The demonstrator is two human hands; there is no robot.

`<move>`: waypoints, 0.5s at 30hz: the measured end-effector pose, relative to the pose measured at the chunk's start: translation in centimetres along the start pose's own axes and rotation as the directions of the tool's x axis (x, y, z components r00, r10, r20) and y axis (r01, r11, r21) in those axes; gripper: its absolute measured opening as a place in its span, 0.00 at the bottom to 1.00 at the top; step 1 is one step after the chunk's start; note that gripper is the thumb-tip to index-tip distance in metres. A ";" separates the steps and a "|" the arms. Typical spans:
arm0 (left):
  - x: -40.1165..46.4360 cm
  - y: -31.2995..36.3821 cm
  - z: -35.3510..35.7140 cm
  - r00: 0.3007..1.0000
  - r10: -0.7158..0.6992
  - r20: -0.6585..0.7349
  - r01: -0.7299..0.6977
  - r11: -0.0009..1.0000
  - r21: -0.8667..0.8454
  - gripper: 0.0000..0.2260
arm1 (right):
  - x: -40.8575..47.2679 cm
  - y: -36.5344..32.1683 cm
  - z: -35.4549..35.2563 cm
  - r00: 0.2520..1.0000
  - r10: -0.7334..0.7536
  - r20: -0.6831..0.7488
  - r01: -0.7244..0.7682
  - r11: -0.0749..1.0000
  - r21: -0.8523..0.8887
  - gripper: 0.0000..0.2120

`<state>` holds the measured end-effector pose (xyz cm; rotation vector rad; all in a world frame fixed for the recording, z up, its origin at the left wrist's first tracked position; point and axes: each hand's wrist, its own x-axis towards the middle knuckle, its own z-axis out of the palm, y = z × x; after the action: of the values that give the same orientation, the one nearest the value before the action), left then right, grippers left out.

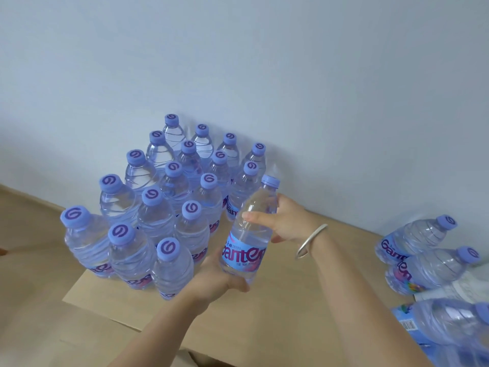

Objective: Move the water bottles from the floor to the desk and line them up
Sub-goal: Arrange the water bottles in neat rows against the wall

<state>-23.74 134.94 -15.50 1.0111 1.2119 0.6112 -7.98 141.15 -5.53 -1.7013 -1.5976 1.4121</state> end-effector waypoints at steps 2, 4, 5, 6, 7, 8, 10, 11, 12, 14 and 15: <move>0.6 -0.2 0.5 0.993 -0.046 -0.110 0.041 0.998 -0.044 0.25 | 0.9 0.4 0.6 0.998 0.004 -0.059 -0.003 1.000 0.022 0.18; 0.9 -0.1 1.2 0.972 -0.062 -0.225 0.045 0.996 -0.078 0.26 | 1.9 0.9 1.3 0.993 -0.002 -0.122 0.006 0.999 0.035 0.25; 1.0 0.0 1.5 0.961 -0.058 -0.269 0.038 0.996 -0.079 0.28 | 2.4 1.2 1.6 0.989 -0.012 -0.145 0.017 0.999 0.030 0.29; 1.0 0.0 1.8 0.955 -0.057 -0.292 0.037 0.997 -0.073 0.29 | 2.9 1.5 1.9 0.987 -0.019 -0.159 0.024 0.999 0.026 0.32; 1.0 -0.2 2.0 0.952 -0.058 -0.300 0.043 0.998 -0.056 0.31 | 3.3 1.7 2.1 0.985 -0.025 -0.172 0.029 0.999 0.025 0.32; 1.1 -0.4 2.1 0.955 -0.055 -0.292 0.048 0.998 -0.032 0.33 | 3.7 1.9 2.4 0.983 -0.029 -0.183 0.033 0.999 0.022 0.31; 1.3 -1.1 2.1 0.966 -0.037 -0.256 0.040 0.999 0.009 0.35 | 4.4 2.2 2.7 0.978 -0.029 -0.205 0.034 0.999 0.018 0.26; 1.6 -1.3 2.1 0.971 -0.030 -0.239 0.035 0.999 0.017 0.35 | 4.6 2.4 2.9 0.977 -0.028 -0.213 0.034 0.999 0.022 0.23; 1.8 -1.3 1.9 0.973 -0.041 -0.228 0.042 0.999 0.001 0.35 | 4.8 2.5 3.1 0.976 -0.028 -0.217 0.035 0.999 0.027 0.22; 2.3 -1.1 1.5 0.972 -0.095 -0.215 0.085 0.995 -0.052 0.34 | 5.2 3.0 3.4 0.973 -0.033 -0.227 0.044 0.998 0.043 0.21; 2.5 -1.0 1.3 0.973 -0.113 -0.201 0.100 0.993 -0.069 0.33 | 5.5 3.4 3.6 0.971 -0.038 -0.236 0.051 0.998 0.048 0.22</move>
<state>-21.88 136.19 -17.55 0.8429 1.4118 0.6747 -10.32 144.03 -11.90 -1.7185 -1.4457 1.1721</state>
